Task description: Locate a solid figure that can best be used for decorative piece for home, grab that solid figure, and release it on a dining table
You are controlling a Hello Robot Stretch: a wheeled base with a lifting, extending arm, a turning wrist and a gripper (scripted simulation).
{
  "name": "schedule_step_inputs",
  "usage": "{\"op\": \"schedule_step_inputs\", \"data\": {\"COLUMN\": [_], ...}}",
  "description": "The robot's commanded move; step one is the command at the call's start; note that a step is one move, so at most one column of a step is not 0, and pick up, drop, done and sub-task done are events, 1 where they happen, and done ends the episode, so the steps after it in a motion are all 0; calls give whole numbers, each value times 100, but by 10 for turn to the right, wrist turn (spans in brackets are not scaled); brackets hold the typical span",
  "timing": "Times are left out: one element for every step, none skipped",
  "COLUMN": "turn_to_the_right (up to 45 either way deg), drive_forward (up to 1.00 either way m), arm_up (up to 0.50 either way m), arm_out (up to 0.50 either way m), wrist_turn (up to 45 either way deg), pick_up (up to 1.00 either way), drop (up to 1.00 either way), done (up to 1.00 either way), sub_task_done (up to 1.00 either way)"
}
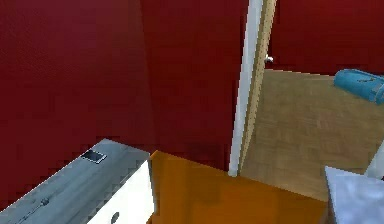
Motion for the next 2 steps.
{"op": "schedule_step_inputs", "data": {"turn_to_the_right": [0, 0], "drive_forward": [0, 0], "arm_up": [-28, 0], "arm_out": [0, 0], "wrist_turn": [0, 0], "pick_up": [0, 100], "drop": [0, 0], "done": [0, 0], "sub_task_done": [0, 0]}}
